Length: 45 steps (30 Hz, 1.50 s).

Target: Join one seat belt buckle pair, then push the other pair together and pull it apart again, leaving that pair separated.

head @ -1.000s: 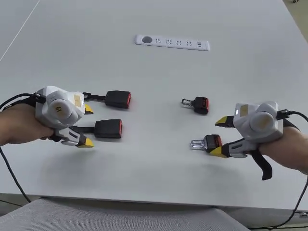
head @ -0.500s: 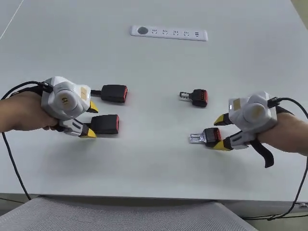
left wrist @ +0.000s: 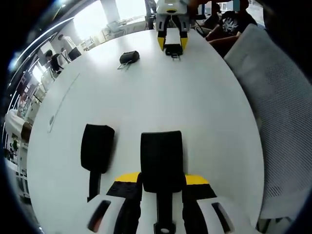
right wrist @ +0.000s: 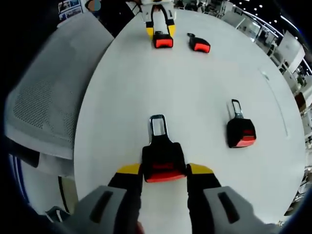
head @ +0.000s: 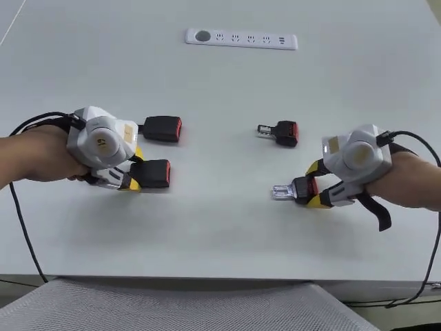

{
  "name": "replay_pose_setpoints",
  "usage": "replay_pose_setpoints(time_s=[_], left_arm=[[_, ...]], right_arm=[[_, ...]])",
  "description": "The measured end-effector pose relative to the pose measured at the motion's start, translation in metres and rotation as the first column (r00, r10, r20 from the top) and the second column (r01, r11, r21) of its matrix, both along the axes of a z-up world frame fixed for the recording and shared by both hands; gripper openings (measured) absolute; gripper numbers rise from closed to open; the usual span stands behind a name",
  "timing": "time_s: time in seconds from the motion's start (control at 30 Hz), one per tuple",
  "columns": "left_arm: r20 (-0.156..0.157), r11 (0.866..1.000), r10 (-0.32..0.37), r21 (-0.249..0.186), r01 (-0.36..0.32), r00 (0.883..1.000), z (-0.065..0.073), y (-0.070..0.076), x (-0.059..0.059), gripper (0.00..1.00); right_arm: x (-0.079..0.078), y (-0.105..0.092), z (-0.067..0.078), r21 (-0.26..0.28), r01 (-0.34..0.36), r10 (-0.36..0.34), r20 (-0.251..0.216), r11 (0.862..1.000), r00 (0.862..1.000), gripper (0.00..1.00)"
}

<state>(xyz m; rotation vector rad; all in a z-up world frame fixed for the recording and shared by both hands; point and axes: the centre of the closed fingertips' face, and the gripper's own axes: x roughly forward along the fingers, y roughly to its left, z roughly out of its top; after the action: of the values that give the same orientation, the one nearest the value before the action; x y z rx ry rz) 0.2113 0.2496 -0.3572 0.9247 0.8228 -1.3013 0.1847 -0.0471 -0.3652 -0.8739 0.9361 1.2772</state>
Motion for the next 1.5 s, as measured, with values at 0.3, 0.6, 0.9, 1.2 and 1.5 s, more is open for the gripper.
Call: replay_pose_setpoints(time_s=[0.3,0.6,0.9,1.2,1.5], left_arm=[[0.024,1.000,-0.015,0.022,0.014,1.000,-0.0005,-0.0008,-0.0007,0.32],[0.015,1.000,-0.012,0.017,0.012,1.000,-0.0015,-0.0002,-0.0013,0.32],[0.017,0.999,-0.019,0.050,0.018,1.000,-0.0037,-0.0003,-0.0035,0.31],[0.020,0.998,-0.016,0.061,0.015,1.000,-0.0040,-0.0004,-0.0053,0.32],[0.031,0.998,-0.005,0.061,0.003,1.000,-0.0035,0.0003,-0.0065,0.31]], right_arm=[[0.0013,-0.0001,-0.0002,-0.003,0.041,-0.041,0.005,0.999,0.999,0.36],[0.0027,-0.0006,-0.0023,-0.007,0.042,-0.042,-0.017,0.999,0.999,0.34],[0.0009,-0.0001,-0.0034,-0.006,0.062,-0.062,-0.009,0.998,0.998,0.34],[-0.0008,-0.0007,-0.0039,0.005,0.085,-0.085,-0.014,0.996,0.996,0.34],[-0.0014,-0.0005,-0.0039,-0.003,0.093,-0.093,-0.014,0.996,0.996,0.34]])
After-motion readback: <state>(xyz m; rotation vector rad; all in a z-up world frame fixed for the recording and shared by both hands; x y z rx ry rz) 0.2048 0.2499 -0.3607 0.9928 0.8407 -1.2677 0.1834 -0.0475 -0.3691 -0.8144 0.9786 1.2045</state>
